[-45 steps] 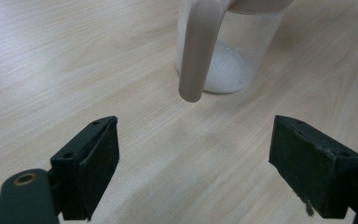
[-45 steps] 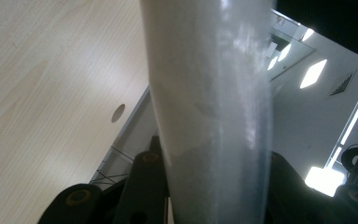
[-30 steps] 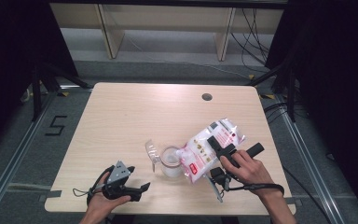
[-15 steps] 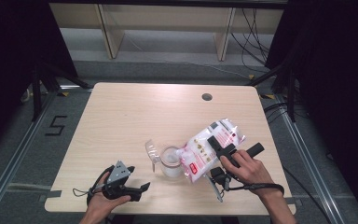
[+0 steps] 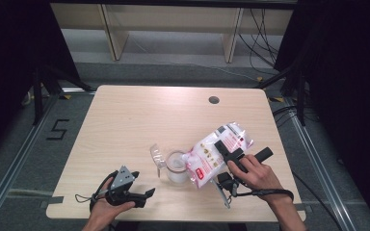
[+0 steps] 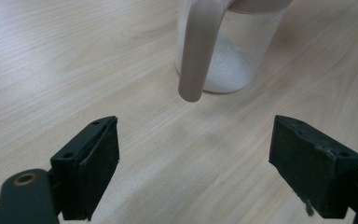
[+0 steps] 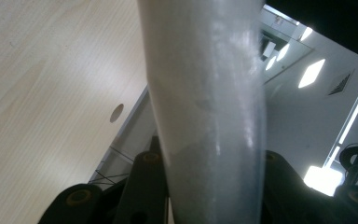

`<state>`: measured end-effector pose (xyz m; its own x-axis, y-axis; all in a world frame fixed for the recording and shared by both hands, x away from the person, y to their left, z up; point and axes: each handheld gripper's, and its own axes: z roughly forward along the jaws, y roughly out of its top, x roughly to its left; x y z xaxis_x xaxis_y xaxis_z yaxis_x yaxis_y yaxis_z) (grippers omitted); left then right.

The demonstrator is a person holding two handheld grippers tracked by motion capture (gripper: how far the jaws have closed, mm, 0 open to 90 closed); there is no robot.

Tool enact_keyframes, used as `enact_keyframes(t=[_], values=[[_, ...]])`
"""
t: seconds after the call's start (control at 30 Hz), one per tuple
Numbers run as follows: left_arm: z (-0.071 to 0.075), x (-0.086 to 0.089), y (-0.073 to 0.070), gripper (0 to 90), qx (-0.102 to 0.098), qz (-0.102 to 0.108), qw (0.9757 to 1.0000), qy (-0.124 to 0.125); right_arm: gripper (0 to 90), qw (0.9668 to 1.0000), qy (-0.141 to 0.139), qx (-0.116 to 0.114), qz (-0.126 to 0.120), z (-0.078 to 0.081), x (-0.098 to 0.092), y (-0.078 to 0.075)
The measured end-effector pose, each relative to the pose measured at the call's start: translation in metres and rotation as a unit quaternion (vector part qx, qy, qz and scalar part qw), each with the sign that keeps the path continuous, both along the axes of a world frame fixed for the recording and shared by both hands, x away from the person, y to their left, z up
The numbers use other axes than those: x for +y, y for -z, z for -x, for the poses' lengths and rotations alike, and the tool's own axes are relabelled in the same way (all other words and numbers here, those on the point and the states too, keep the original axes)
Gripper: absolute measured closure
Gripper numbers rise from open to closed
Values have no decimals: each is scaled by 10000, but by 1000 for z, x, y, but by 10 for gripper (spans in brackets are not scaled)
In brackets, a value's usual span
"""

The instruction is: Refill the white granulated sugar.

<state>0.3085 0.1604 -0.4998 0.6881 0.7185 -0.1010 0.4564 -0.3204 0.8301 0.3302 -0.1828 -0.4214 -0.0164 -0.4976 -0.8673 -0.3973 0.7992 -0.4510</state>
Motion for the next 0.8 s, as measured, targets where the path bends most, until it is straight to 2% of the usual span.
enact_keyframes(t=[0.1, 0.13, 0.3, 0.4, 0.5, 0.53, 0.8], values=[[0, 0, 0, 155, -56, -30, 10000, 6, 754, 10000, -19, -10, 10, 0, 0, -1], [0, 0, 0, 155, 16, 10, 10000, -9, 754, 10000, -23, -20, 8, 0, 0, 0], [0, 0, -1, 155, -34, -49, 10000, 29, 754, 10000, -62, -45, 48, 0, 0, -1], [0, 1, -1, 156, -36, -55, 10000, 20, 755, 10000, -20, -22, -59, 1, 0, 0], [0, 1, -1, 156, -37, -57, 10000, 21, 756, 10000, -57, -52, 8, 0, 1, -1], [0, 1, -1, 155, -47, -60, 10000, 44, 756, 10000, -8, -17, -97, 1, 0, 1], [0, 1, -1, 156, -39, -41, 10000, 25, 756, 10000, -69, -56, -9, 1, 1, -1]])
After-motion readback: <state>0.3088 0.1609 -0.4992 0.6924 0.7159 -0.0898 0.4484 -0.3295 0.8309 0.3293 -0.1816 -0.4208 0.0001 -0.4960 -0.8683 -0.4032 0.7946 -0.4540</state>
